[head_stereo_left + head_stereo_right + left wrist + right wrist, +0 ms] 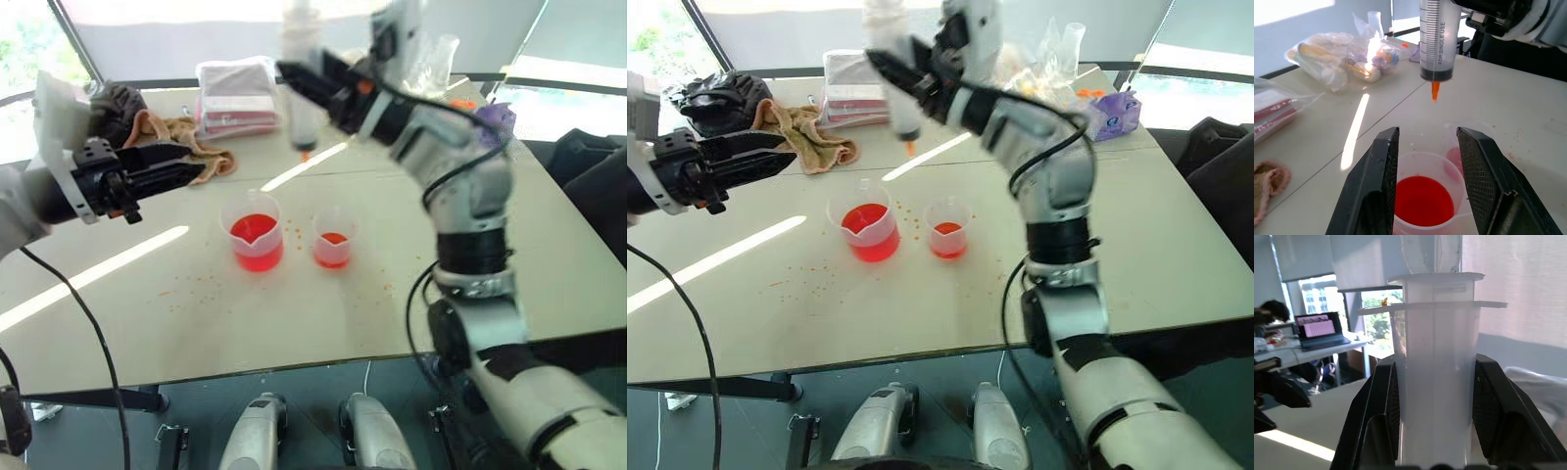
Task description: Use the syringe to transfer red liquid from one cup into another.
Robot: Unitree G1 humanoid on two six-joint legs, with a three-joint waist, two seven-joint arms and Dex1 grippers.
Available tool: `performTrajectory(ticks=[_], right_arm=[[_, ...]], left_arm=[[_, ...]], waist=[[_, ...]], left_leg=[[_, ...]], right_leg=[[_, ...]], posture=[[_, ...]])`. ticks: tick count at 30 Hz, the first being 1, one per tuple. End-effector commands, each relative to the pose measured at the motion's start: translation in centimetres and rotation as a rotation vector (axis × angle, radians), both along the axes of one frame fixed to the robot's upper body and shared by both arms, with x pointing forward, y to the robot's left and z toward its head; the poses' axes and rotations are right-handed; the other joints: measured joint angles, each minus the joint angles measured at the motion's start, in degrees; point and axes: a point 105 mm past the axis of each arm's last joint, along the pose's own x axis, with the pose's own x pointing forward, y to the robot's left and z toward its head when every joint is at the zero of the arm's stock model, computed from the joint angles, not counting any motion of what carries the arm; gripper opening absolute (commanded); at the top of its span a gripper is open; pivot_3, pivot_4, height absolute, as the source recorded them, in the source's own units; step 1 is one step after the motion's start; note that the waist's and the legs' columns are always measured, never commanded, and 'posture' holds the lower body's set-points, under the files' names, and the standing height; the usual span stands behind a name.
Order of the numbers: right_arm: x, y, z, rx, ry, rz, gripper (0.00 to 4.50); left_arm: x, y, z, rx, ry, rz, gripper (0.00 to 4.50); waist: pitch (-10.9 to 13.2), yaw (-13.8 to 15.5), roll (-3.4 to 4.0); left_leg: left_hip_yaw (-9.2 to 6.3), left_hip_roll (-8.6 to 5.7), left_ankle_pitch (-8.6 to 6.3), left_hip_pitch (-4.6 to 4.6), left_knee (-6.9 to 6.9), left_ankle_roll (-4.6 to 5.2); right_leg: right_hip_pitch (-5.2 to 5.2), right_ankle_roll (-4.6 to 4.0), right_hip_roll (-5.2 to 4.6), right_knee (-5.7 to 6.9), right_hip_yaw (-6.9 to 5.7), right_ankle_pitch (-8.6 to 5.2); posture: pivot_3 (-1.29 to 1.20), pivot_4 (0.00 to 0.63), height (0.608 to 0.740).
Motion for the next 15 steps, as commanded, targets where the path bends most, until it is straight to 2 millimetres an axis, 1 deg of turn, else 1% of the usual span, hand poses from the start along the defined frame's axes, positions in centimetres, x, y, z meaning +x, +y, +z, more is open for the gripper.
performTrajectory(ticks=[1,4,8,12,15], right_arm=[[-2.2,1.5,0.5,0.051,-0.132,0.05,1.39],[-2.3,3.0,-1.9,0.046,-0.123,0.071,1.39],[-2.1,4.4,-5.0,0.017,-0.083,0.088,1.39],[-2.0,5.3,-7.0,-0.014,-0.074,0.085,1.39],[-1.7,5.9,-8.6,-0.034,-0.061,0.066,1.39]], left_arm=[[-0.6,0.7,1.6,0.01,-0.047,0.034,1.95],[-0.7,0.8,1.9,0.011,-0.048,0.045,1.95],[-0.8,0.7,2.0,0.014,-0.044,0.046,1.95],[-0.8,0.4,2.2,-0.002,-0.043,0.037,1.95],[-1.4,-0.8,2.6,-0.036,-0.036,-0.027,1.95]], waist=[[0.0,0.1,-0.02],[0.0,0.1,-0.03],[0.0,0.0,-0.03],[0.0,-0.1,-0.03],[0.0,-0.1,-0.03]], left_leg=[[-0.02,-0.01,0.01,0.0,0.01,-0.01],[-0.04,-0.03,0.03,0.02,0.01,-0.05],[-0.07,-0.03,0.08,0.03,0.0,-0.14],[-0.09,-0.03,0.11,0.04,-0.02,-0.19],[-0.09,-0.02,0.13,0.04,-0.01,-0.22]], right_leg=[[0.0,0.0,0.0,0.0,-0.01,0.0],[0.02,0.0,-0.01,0.0,-0.02,0.0],[-0.01,0.0,0.01,0.09,-0.01,0.0],[-0.07,-0.01,0.02,0.19,0.0,0.0],[-0.11,-0.01,0.02,0.27,0.01,0.0]], posture=[[0.0,0.15,0.736],[0.0,0.15,0.736],[0.0,0.15,0.736],[0.0,0.15,0.736],[0.0,0.15,0.736]])
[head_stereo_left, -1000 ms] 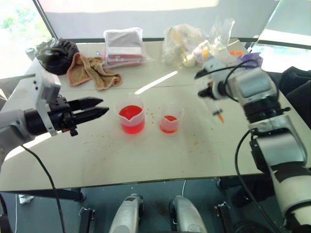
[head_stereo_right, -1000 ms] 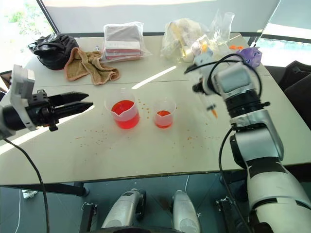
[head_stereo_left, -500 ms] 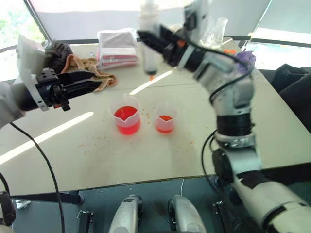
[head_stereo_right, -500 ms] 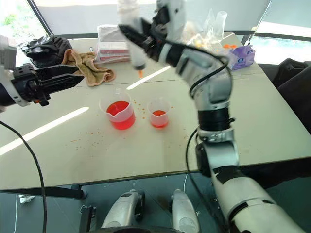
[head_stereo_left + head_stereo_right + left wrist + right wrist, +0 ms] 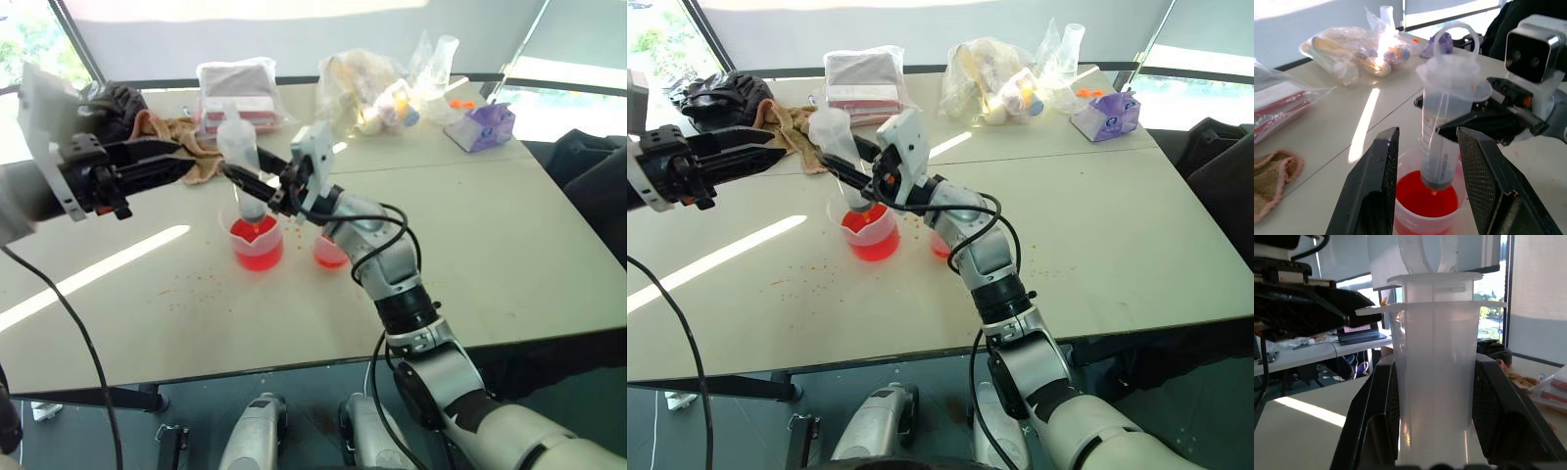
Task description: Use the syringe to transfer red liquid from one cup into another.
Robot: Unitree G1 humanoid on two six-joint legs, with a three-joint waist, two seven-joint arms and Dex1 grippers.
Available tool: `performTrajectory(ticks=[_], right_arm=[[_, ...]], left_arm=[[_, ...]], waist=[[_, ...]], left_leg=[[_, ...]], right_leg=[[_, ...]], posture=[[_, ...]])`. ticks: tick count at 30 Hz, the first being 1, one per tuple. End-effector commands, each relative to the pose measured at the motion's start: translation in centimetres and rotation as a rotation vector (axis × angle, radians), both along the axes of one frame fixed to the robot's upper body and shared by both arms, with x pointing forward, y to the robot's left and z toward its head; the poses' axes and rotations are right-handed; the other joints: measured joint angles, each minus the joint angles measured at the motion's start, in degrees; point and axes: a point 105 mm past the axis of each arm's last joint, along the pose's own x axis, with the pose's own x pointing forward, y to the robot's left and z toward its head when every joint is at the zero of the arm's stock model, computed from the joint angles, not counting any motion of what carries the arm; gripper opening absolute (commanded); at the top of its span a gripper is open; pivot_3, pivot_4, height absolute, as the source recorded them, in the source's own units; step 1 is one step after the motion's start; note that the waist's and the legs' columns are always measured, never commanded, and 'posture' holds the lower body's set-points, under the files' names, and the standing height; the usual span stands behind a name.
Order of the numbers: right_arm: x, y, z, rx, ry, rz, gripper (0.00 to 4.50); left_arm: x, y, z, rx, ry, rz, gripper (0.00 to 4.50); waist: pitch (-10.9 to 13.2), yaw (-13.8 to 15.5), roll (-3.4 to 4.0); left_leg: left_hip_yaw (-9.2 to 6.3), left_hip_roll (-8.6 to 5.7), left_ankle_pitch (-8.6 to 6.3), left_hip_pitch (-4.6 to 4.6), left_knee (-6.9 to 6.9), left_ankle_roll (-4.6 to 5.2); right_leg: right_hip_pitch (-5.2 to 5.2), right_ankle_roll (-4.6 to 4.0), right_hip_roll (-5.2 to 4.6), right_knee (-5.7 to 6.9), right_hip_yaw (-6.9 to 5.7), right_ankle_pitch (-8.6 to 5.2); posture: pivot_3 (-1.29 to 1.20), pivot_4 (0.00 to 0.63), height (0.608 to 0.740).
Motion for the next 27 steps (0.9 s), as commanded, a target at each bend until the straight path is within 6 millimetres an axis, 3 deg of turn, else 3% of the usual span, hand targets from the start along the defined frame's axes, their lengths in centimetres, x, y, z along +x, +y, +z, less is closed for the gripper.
performTrajectory(ticks=[1,10,27], right_arm=[[-0.5,0.9,0.1,0.016,-0.048,0.002,1.39],[-0.6,1.2,-1.1,0.004,-0.045,-0.01,1.39],[-0.9,1.2,-0.7,-0.004,-0.068,-0.006,1.39]], left_arm=[[-1.3,-1.3,1.8,-0.031,-0.049,-0.07,1.95],[-2.1,-2.6,0.3,-0.013,0.02,-0.134,1.95],[-0.3,-3.2,-1.4,0.03,0.016,-0.14,1.95]], waist=[[0.0,0.0,-0.01],[0.0,0.0,-0.01],[0.0,0.0,-0.01]], left_leg=[[-0.01,0.0,0.0,0.0,0.01,-0.01],[-0.03,0.0,0.06,0.02,0.03,-0.09],[-0.08,0.01,0.1,0.03,0.01,-0.17]], right_leg=[[0.0,0.0,0.0,0.02,0.0,0.0],[-0.06,-0.01,0.01,0.21,0.03,-0.01],[-0.07,-0.03,0.07,0.23,0.03,-0.01]], posture=[[0.0,0.15,0.736],[0.0,0.15,0.736],[0.0,0.15,0.736]])
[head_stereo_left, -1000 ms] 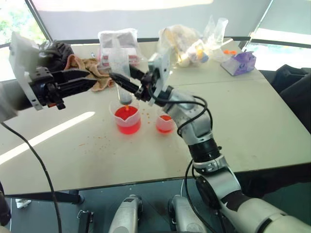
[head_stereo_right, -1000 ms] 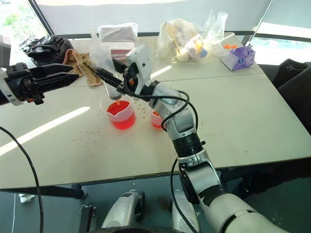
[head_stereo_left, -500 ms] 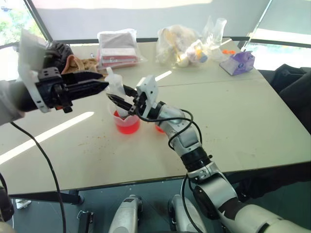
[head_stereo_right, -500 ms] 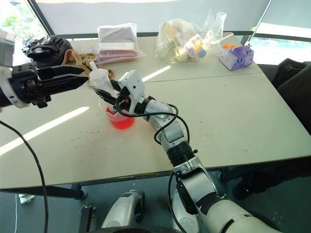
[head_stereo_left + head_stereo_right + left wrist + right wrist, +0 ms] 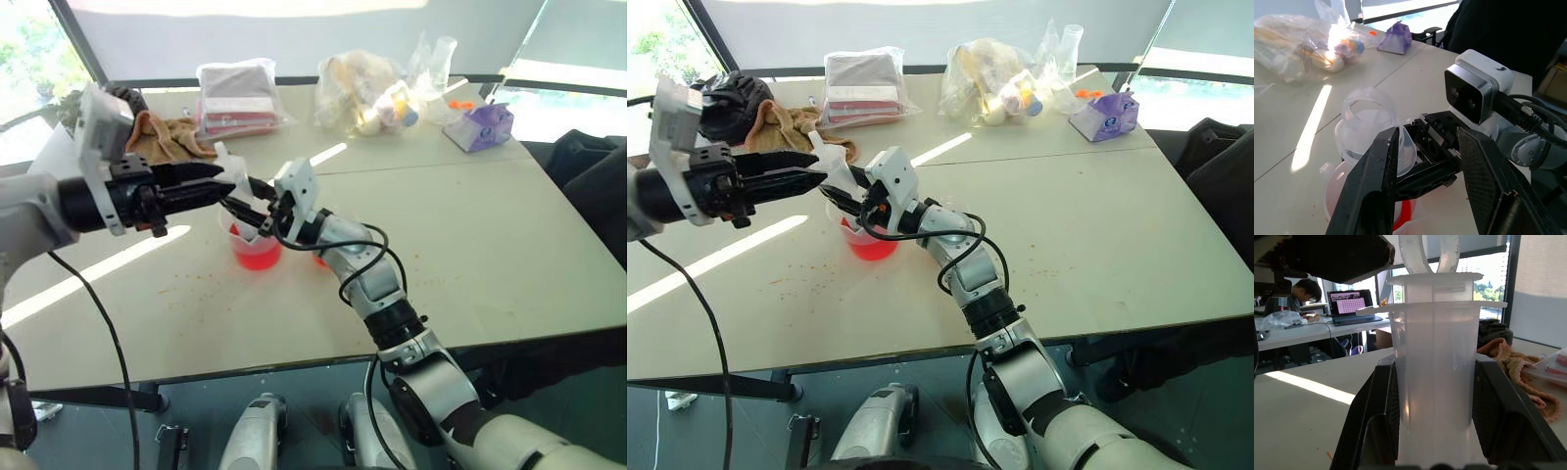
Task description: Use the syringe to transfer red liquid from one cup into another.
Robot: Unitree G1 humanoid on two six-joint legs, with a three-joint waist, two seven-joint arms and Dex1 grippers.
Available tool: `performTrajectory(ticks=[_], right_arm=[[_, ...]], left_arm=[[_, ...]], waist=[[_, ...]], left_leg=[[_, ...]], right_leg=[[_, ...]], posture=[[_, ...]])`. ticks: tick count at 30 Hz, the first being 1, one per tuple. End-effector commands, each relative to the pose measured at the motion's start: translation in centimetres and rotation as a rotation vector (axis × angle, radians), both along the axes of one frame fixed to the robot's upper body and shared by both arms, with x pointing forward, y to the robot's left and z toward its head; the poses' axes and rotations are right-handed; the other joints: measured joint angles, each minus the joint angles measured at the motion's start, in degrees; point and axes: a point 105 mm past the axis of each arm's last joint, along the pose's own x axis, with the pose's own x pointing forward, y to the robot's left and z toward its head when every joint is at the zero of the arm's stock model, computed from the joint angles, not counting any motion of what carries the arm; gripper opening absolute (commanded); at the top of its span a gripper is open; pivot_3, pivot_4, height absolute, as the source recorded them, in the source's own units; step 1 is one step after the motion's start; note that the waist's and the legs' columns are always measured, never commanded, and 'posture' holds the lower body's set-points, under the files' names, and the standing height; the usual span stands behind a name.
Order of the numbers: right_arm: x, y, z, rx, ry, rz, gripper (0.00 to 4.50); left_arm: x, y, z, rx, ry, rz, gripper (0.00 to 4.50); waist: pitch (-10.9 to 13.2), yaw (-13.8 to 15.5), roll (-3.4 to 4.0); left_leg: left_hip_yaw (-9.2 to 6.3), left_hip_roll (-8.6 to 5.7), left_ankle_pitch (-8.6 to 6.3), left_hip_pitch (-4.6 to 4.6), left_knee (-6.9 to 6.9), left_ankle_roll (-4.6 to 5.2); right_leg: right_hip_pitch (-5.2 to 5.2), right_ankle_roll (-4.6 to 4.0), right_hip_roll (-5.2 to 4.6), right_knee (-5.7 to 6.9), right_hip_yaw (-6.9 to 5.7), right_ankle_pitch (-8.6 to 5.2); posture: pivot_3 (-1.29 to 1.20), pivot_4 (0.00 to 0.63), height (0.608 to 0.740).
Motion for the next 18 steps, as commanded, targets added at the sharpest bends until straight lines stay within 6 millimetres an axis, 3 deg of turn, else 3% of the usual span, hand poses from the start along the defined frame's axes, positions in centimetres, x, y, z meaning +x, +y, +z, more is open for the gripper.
performTrajectory(ticks=[1,18], right_arm=[[-0.8,0.2,2.1,0.038,-0.073,0.019,1.39],[-1.2,0.3,2.1,0.018,-0.087,0.04,1.39]], left_arm=[[-0.2,0.1,0.9,0.009,-0.054,-0.004,1.95],[0.9,0.1,0.9,-0.005,-0.077,0.016,1.95]], waist=[[0.0,0.0,0.0],[0.0,0.1,0.0]], left_leg=[[-0.01,0.0,0.0,0.0,0.0,0.0],[-0.01,0.0,0.0,0.0,0.0,0.0]], right_leg=[[0.0,0.0,0.0,0.0,0.0,0.0],[0.0,0.0,0.0,0.0,0.0,0.0]], posture=[[0.0,0.15,0.736],[0.0,0.15,0.736]])
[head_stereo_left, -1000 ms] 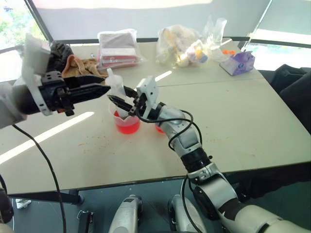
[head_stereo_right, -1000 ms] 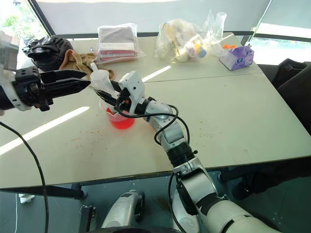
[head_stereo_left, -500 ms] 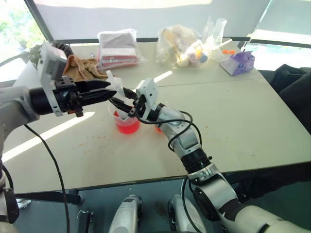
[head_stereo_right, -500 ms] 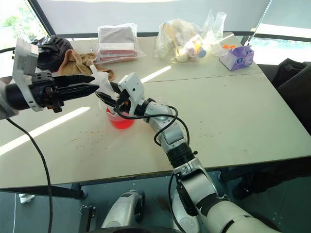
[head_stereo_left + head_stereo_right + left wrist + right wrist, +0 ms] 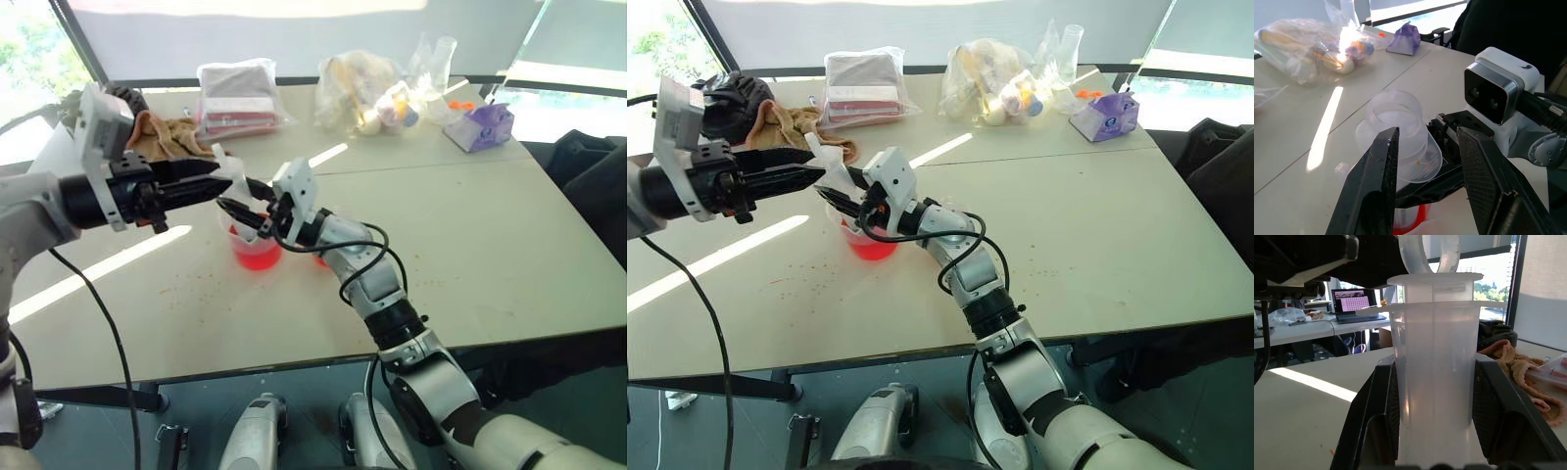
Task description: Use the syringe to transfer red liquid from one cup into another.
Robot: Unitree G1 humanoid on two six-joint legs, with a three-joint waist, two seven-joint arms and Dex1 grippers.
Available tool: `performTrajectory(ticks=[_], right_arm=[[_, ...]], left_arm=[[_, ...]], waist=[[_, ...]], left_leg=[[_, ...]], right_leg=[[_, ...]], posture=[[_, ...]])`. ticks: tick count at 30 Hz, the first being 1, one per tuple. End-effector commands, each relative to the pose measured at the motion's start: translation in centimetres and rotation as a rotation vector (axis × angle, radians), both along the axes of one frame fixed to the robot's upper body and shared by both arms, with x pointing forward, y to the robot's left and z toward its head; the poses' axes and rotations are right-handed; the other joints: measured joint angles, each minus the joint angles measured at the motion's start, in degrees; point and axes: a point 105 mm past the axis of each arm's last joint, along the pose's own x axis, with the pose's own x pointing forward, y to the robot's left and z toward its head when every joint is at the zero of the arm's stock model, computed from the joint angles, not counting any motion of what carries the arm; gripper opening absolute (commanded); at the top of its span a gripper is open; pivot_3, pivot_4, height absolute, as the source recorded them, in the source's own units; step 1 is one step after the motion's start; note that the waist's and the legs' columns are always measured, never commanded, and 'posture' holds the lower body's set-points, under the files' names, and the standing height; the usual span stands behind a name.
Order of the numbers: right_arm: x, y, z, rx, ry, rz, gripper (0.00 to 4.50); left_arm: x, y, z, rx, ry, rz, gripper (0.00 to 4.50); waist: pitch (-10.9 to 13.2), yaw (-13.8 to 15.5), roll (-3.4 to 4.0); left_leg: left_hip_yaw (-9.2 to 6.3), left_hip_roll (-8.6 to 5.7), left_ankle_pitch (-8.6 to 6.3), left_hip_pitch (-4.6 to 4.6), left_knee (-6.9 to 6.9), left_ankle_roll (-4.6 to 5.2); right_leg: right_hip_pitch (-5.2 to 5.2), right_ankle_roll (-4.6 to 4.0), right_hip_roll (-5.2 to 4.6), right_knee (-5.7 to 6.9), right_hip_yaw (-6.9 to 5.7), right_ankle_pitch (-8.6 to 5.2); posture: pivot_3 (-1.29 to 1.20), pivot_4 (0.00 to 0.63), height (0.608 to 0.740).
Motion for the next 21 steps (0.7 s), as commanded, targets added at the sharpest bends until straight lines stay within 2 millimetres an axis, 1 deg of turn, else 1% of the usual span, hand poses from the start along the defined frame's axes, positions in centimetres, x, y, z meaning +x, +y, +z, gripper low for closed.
performTrajectory(ticks=[1,9,11,17,21], right_arm=[[-0.9,0.2,1.9,0.033,-0.069,0.023,1.39],[-0.8,0.2,1.6,0.013,-0.069,0.027,1.39],[-0.8,0.2,1.6,0.011,-0.069,0.027,1.39],[-0.9,0.3,1.5,0.007,-0.069,0.03,1.39],[-0.9,0.4,1.4,0.009,-0.057,0.035,1.39]], left_arm=[[0.2,-0.5,0.7,0.0,-0.049,-0.012,1.95],[0.7,-1.6,0.0,-0.038,-0.034,-0.046,1.95],[0.7,-1.7,-0.1,-0.043,-0.032,-0.052,1.41],[0.9,-1.8,-0.5,-0.04,-0.034,-0.038,0.07],[0.9,-2.0,-0.7,-0.027,-0.044,-0.031,0.02]], waist=[[0.0,0.1,0.0],[0.0,0.0,-0.01],[0.0,0.0,0.0],[0.0,0.0,-0.01],[0.0,0.0,-0.01]], left_leg=[[0.0,0.0,0.0,0.0,0.0,0.0],[0.0,0.0,0.0,0.0,0.01,0.0],[-0.01,0.0,0.0,0.0,0.01,0.0],[-0.01,0.0,0.0,0.0,0.01,0.0],[-0.01,0.0,0.0,0.0,0.02,0.0]], right_leg=[[0.0,0.0,0.0,0.0,0.0,0.0],[0.0,0.0,0.01,0.01,0.0,0.0],[0.0,0.0,0.01,0.02,0.0,0.0],[0.0,0.0,0.02,0.03,0.0,0.0],[0.0,0.0,0.01,0.03,0.0,0.0]], posture=[[0.0,0.15,0.736],[0.0,0.15,0.736],[0.0,0.15,0.736],[0.0,0.15,0.736],[0.0,0.15,0.736]])
